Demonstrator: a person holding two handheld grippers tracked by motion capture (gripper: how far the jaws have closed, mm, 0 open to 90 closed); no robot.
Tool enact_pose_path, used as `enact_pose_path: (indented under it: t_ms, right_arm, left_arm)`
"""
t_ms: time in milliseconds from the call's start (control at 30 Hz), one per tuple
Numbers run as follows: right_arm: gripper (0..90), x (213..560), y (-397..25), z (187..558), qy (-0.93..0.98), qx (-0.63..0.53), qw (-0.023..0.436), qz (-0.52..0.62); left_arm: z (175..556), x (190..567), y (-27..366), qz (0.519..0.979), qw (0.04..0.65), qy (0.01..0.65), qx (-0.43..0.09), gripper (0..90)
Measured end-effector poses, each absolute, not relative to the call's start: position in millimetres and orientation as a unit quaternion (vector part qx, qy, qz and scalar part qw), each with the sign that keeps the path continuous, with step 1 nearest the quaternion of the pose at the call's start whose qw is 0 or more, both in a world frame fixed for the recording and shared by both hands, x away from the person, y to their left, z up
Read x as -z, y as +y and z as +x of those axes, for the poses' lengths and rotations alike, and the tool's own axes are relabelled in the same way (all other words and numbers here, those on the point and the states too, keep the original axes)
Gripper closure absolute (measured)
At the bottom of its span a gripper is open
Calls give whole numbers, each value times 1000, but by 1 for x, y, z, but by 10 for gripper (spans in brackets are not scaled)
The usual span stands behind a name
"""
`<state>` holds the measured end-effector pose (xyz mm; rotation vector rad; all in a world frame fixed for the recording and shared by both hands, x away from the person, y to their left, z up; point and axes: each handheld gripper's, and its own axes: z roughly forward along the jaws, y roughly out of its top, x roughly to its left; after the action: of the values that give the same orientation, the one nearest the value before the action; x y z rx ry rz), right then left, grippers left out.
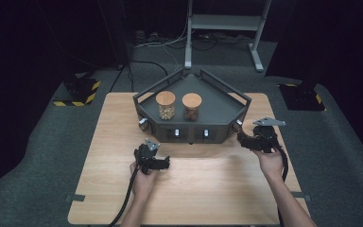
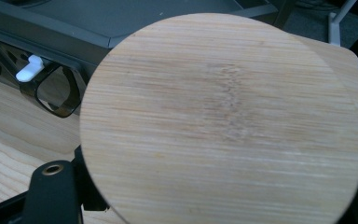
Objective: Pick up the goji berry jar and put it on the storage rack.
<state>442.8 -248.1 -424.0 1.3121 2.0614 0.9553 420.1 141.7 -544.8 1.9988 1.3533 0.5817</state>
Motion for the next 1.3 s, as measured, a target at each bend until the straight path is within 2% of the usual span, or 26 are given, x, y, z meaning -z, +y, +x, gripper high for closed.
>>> enact_pose_path:
  t_ms: [1300]
  right_arm:
    - [256, 392, -243, 446, 764, -364, 252, 470]
  left_arm:
    - [420, 545, 142, 762, 323, 516, -222, 53]
